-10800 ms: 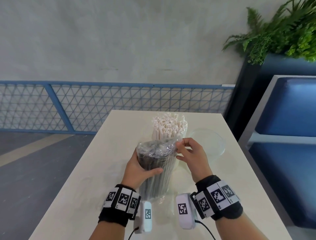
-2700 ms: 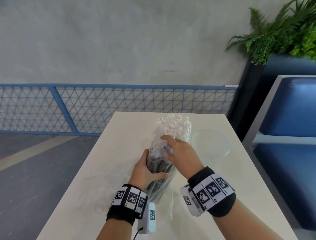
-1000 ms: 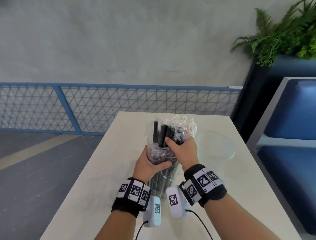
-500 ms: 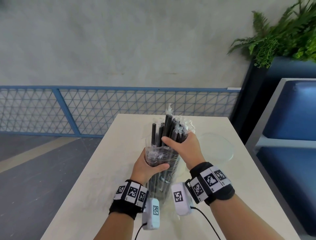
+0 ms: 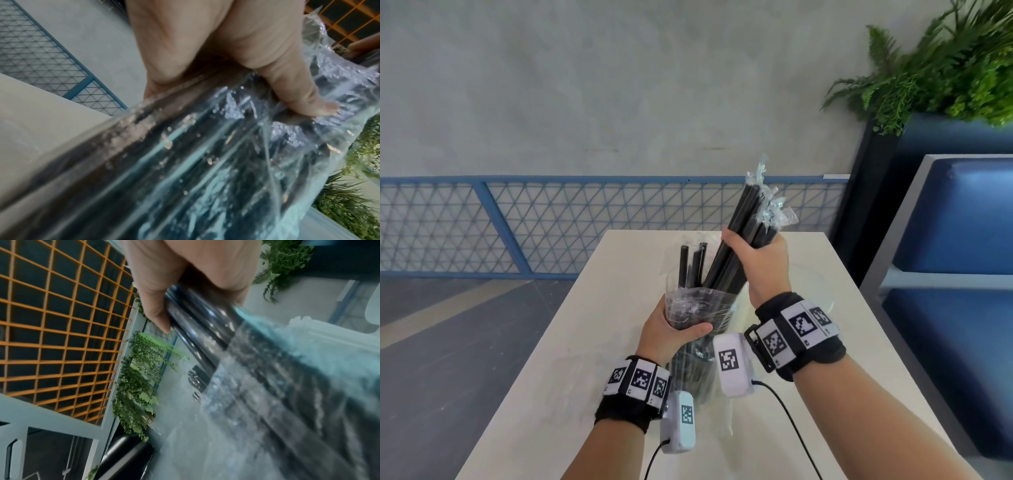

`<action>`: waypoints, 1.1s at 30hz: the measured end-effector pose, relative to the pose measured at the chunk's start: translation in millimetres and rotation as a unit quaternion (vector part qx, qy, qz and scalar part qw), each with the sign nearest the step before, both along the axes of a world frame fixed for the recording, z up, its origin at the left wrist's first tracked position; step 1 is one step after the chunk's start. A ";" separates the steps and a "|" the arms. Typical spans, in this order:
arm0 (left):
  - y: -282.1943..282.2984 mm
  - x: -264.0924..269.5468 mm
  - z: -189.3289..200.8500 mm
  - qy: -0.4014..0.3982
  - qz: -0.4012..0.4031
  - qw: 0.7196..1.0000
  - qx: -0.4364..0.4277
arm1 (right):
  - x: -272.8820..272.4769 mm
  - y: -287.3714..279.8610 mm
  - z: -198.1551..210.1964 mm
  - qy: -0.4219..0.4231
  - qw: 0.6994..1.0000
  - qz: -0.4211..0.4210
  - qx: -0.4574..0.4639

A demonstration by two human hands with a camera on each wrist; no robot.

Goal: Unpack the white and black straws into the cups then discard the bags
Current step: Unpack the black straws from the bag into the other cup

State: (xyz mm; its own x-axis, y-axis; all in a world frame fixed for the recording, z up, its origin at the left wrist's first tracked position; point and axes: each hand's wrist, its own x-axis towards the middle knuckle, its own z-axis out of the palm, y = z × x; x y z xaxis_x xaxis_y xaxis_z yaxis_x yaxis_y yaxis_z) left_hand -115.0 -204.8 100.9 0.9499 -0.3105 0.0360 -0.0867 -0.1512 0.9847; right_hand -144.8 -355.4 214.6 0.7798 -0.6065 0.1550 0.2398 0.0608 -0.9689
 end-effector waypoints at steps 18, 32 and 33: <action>-2.2 -7.1 10.4 -0.005 0.029 1.000 -0.003 | -14.1 -19.0 15.1 -0.054 0.992 -0.044 0.104; -6.2 -7.0 19.3 -0.026 0.061 0.998 -0.008 | -25.1 -92.7 24.2 -0.081 0.971 -0.172 0.145; -7.1 -7.2 19.7 -0.024 0.062 0.998 -0.011 | -23.1 -95.2 23.1 -0.076 0.972 -0.188 0.116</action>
State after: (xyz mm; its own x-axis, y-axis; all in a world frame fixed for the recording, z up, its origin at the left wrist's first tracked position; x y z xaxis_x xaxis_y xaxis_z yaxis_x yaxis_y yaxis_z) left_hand -122.2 -212.0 120.6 0.9779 -0.1891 0.0889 -0.1166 -0.1412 0.9831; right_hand -167.8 -450.6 237.8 0.4751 -0.8767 0.0760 0.4275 0.1545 -0.8907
